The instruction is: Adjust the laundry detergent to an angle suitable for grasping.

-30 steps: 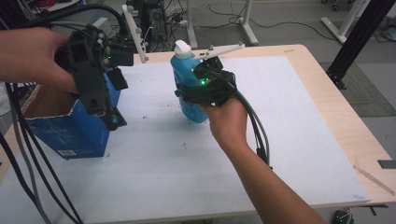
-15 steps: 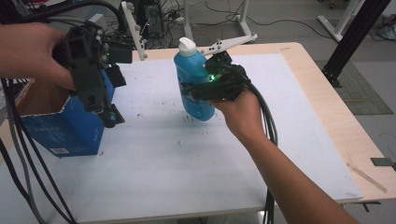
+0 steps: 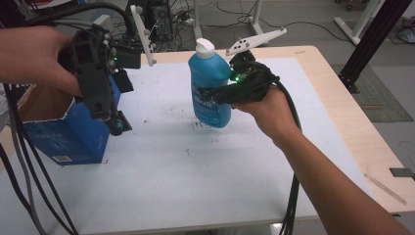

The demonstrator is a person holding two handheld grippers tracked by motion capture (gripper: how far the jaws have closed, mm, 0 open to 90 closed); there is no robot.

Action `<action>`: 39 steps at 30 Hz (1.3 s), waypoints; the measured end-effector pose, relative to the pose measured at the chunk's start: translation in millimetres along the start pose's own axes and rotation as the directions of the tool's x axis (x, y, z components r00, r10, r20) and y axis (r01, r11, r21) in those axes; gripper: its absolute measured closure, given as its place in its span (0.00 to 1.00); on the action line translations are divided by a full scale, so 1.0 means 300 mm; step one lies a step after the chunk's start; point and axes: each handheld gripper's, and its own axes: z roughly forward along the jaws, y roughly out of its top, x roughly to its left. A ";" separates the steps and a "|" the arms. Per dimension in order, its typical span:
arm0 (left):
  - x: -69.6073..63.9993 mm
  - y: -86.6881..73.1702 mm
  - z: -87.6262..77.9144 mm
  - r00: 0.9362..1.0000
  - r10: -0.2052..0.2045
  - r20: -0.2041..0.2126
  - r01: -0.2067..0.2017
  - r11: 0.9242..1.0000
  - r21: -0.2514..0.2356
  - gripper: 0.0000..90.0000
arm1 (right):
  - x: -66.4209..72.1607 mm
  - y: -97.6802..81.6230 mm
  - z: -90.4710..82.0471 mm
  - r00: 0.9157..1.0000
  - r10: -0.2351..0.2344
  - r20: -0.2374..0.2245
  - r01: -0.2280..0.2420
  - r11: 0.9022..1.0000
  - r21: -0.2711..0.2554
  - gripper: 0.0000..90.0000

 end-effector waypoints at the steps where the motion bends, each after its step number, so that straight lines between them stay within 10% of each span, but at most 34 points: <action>1: 0.002 0.000 0.000 1.000 0.001 0.001 -0.001 1.000 0.003 0.03 | -0.005 0.001 -0.004 1.000 -0.007 -0.014 0.007 1.000 0.001 0.49; 21: 0.015 0.010 0.010 1.000 -0.008 0.003 0.008 1.000 0.007 0.02 | -0.058 0.005 -0.022 0.967 -0.098 -0.234 0.100 0.995 -0.001 0.49; 39: 0.019 0.023 0.020 1.000 -0.013 -0.001 0.013 1.000 0.019 0.03 | -0.102 0.007 0.011 0.903 -0.163 -0.398 0.165 0.986 -0.030 0.49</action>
